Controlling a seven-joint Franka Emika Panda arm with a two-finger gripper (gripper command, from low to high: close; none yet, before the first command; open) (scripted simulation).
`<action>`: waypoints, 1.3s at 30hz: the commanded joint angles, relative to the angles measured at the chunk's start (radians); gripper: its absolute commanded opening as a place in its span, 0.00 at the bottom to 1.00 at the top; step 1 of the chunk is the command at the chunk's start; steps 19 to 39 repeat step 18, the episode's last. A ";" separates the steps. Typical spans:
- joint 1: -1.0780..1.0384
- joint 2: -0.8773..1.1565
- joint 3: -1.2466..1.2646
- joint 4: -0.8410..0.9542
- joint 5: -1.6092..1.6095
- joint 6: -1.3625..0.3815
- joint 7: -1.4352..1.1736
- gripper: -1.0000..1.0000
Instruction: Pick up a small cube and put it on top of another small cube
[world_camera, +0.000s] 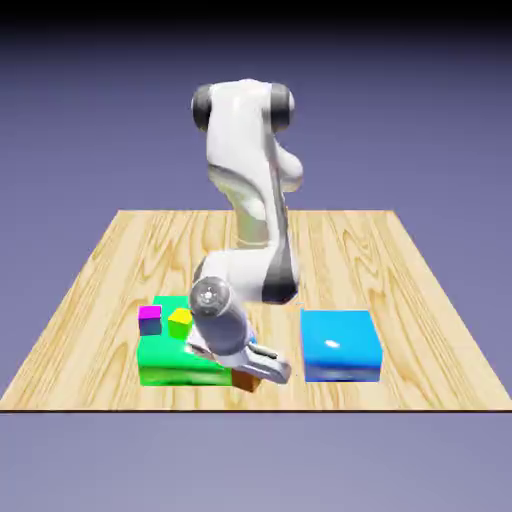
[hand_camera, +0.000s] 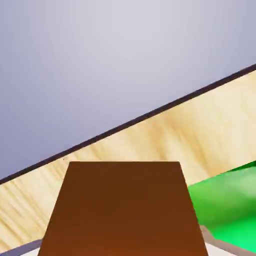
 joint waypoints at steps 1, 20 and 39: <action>0.001 -0.036 -0.032 -0.020 -0.001 -0.019 -0.009 0.00; 0.010 -0.288 -0.269 -0.236 0.026 -0.072 -0.097 1.00; 0.010 -0.288 -0.269 -0.236 0.026 -0.072 -0.097 1.00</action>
